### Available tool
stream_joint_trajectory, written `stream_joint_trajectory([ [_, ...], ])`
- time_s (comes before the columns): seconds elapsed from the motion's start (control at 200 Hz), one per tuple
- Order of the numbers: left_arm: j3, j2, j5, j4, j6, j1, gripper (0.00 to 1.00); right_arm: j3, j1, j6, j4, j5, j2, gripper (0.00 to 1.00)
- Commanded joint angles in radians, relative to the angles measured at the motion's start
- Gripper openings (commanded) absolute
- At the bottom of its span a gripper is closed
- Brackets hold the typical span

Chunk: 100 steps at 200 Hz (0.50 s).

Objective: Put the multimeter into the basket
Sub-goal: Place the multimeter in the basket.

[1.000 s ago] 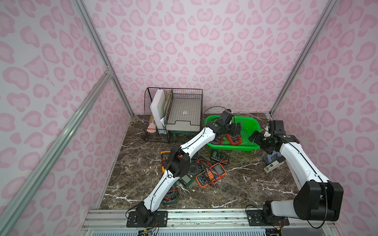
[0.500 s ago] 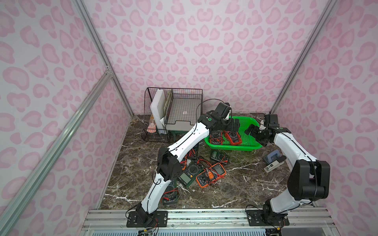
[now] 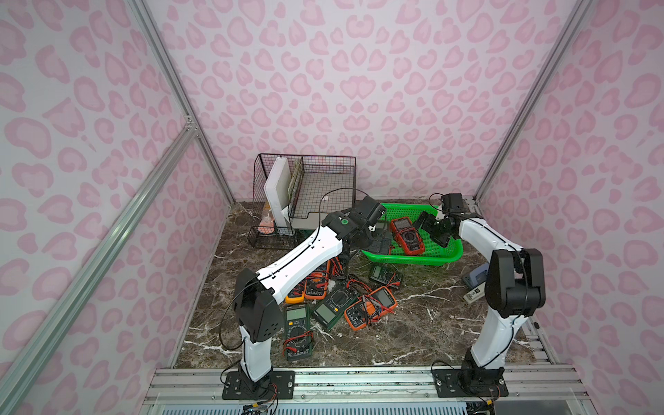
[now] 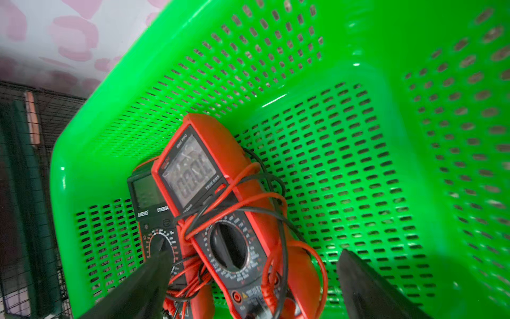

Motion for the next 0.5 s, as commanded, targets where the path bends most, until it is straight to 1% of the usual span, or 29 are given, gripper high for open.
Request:
stream_joint_trajectory([
  [0.0,-0.063,-0.049,-0.082,-0.014,-0.011,0.004,0.98,0.043,0.028,0.011,-0.014,-0.002,0.038,0.99],
  [0.14,-0.123,-0.093,-0.115,-0.016,-0.012,0.007,0.98,0.079,0.066,0.009,-0.032,0.001,0.077,0.99],
  [0.265,-0.152,-0.114,-0.139,-0.021,-0.017,0.008,0.99,0.087,0.088,0.008,-0.047,0.007,0.08,0.99],
  [0.495,-0.191,-0.121,-0.145,-0.018,-0.036,0.008,0.98,0.073,0.089,0.007,-0.054,0.008,0.05,0.99],
])
